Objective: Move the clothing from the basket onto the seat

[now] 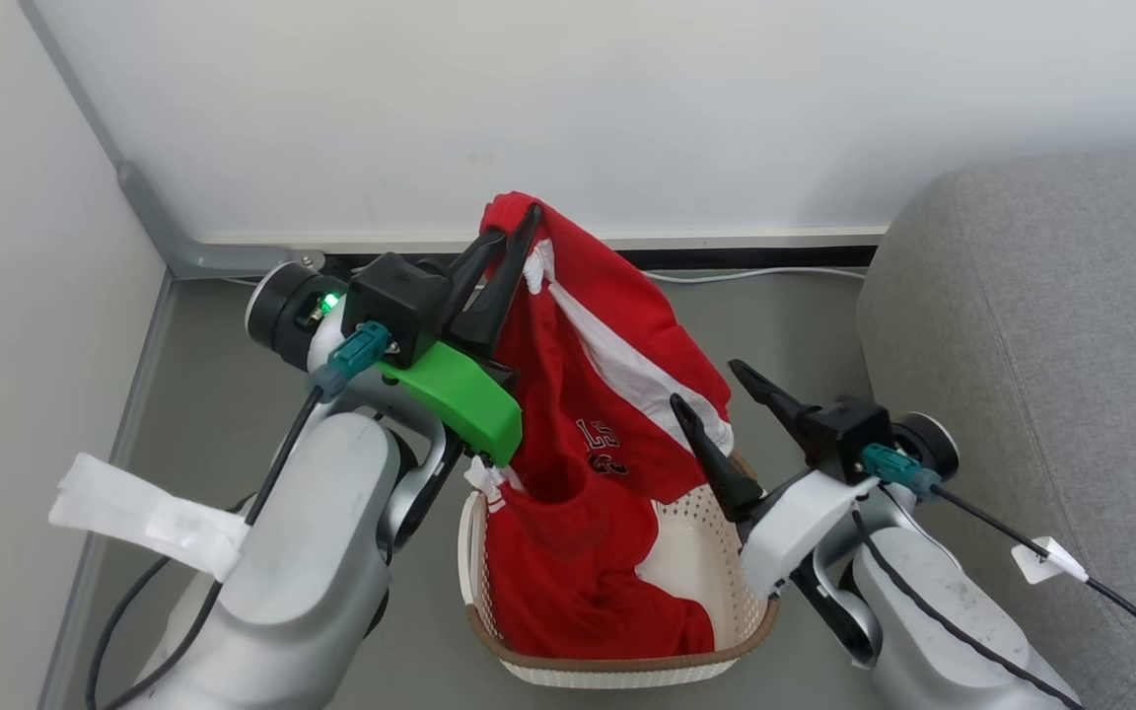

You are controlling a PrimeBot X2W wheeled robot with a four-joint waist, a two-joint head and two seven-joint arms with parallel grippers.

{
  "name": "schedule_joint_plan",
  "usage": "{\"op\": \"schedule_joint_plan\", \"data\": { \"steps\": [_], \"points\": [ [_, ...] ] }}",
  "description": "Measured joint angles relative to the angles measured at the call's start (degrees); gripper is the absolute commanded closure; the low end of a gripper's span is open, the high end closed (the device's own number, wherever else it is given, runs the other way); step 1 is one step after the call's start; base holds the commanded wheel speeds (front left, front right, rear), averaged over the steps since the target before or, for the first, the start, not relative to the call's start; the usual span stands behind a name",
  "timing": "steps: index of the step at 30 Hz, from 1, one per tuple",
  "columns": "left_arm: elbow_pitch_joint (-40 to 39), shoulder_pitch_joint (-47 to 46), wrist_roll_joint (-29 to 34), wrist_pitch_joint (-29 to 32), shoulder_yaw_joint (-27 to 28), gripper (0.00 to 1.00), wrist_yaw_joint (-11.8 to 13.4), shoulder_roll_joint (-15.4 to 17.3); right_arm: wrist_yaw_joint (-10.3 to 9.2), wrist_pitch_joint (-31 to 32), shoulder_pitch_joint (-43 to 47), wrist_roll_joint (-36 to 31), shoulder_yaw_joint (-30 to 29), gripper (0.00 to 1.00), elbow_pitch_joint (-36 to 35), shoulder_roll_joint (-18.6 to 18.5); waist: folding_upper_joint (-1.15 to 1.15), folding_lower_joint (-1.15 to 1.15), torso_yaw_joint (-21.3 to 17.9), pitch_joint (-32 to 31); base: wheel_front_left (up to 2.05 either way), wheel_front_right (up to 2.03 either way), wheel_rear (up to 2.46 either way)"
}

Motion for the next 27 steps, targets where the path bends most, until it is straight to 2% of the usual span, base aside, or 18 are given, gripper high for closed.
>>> {"op": "schedule_joint_plan", "data": {
  "steps": [13, 22, 27],
  "points": [
    [-4.54, 0.87, 0.00, 1.55, -0.83, 1.00, 0.00, 0.01, 0.01, 0.57, -5.37, 0.92, 3.82, 0.00, 2.04, -2.27, 0.00, 0.00, 1.14, 0.04, 0.00, 0.00, 0.00],
    [-7.35, 1.14, 0.00, 2.78, -1.52, 1.00, 0.00, 0.02, 0.07, 3.37, -8.47, 5.14, 11.24, 0.00, 5.11, -3.90, 0.00, 0.00, 2.18, 0.39, 0.00, 0.00, 0.00],
    [-8.71, 1.20, -0.01, 3.44, -2.36, 1.00, 0.00, 0.02, 0.07, 4.55, -10.96, 6.87, 12.40, 0.00, 6.35, -5.90, 0.00, 0.00, 3.08, 0.70, 0.00, 0.00, 0.00]
  ]
}}
